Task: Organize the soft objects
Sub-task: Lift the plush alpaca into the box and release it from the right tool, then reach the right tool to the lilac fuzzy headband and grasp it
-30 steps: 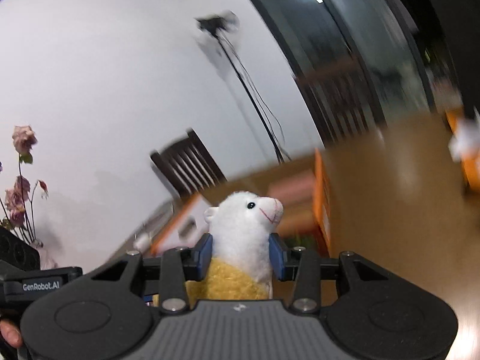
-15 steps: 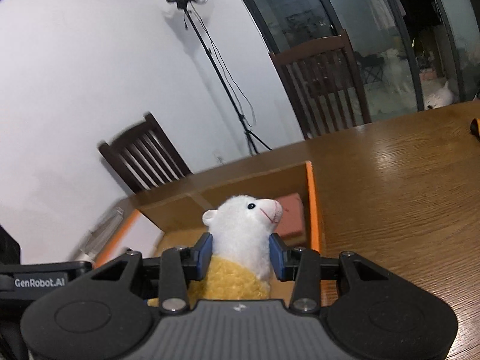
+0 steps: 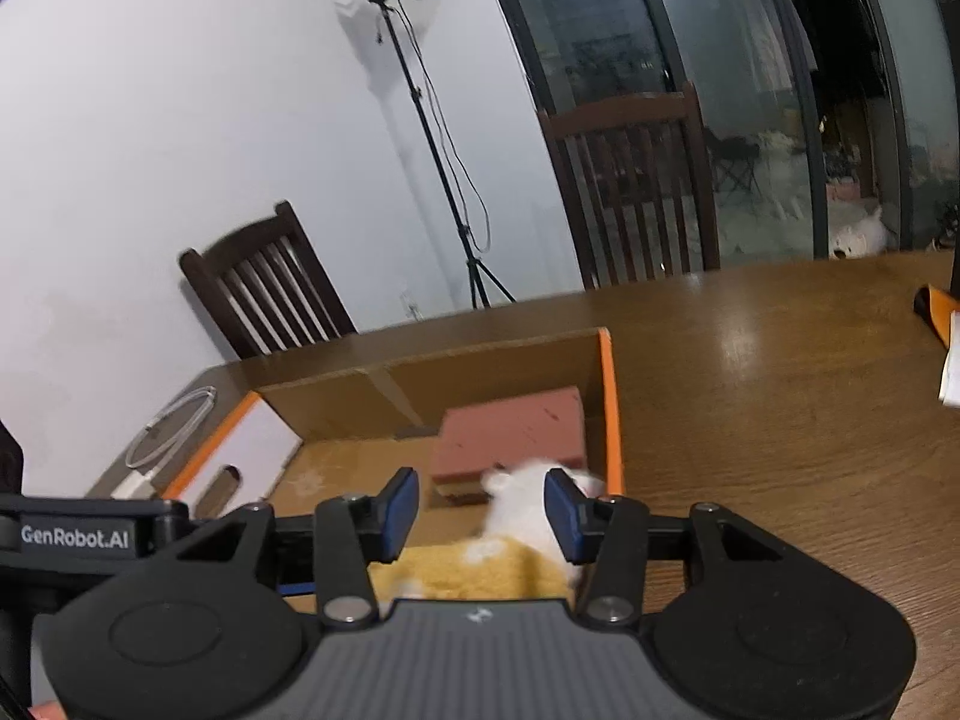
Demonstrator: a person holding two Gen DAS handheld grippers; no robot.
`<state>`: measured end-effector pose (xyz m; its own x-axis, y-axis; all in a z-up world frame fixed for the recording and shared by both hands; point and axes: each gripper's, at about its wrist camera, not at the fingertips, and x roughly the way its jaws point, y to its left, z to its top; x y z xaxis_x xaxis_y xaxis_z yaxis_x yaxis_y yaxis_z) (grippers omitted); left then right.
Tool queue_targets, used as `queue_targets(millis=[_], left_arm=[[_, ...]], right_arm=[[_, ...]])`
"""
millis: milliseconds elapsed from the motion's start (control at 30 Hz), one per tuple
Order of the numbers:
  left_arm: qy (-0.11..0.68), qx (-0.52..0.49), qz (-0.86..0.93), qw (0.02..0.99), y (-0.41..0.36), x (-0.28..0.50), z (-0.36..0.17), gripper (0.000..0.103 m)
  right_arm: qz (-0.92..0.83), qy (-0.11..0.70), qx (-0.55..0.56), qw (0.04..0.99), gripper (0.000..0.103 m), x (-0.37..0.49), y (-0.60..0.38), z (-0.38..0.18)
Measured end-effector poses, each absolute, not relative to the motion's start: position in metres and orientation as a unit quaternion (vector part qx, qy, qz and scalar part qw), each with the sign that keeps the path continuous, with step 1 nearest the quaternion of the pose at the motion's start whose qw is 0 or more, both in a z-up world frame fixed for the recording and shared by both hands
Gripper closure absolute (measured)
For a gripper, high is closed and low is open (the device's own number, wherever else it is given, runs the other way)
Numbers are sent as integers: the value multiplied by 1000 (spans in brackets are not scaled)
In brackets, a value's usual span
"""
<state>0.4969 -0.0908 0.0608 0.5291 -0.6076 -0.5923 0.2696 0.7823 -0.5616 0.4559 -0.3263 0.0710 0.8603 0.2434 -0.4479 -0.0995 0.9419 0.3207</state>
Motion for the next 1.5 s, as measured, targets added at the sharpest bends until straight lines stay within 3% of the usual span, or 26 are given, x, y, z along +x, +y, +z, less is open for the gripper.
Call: queue_targets(millis=[100,367,500,633,933,1200,1500], left_arm=[[391,-203,-264,858,-74,474,82,32],[287,-148,-224,920,-4,380,140,16],[240,-97,-184,948,15,327,147,6],[224,-77,-173,956,29,281,133,3],[249,-82,-156,952,53,216,84,2],[267,-84,-144,949,56,222,63,2],[300,-62,-134,942,41,242,47,2]], right_arm=[[98,228,137,959,56,433,-322,90],[139,153,86,975,38,344,-310,137],[145,128,59,979,31,300,-299,139],[156,115,37,980,24,261,-285,127],[176,154,40,971,23,198,-267,75],[198,232,78,949,23,213,-225,30],[226,277,16,934,25,230,-179,0]])
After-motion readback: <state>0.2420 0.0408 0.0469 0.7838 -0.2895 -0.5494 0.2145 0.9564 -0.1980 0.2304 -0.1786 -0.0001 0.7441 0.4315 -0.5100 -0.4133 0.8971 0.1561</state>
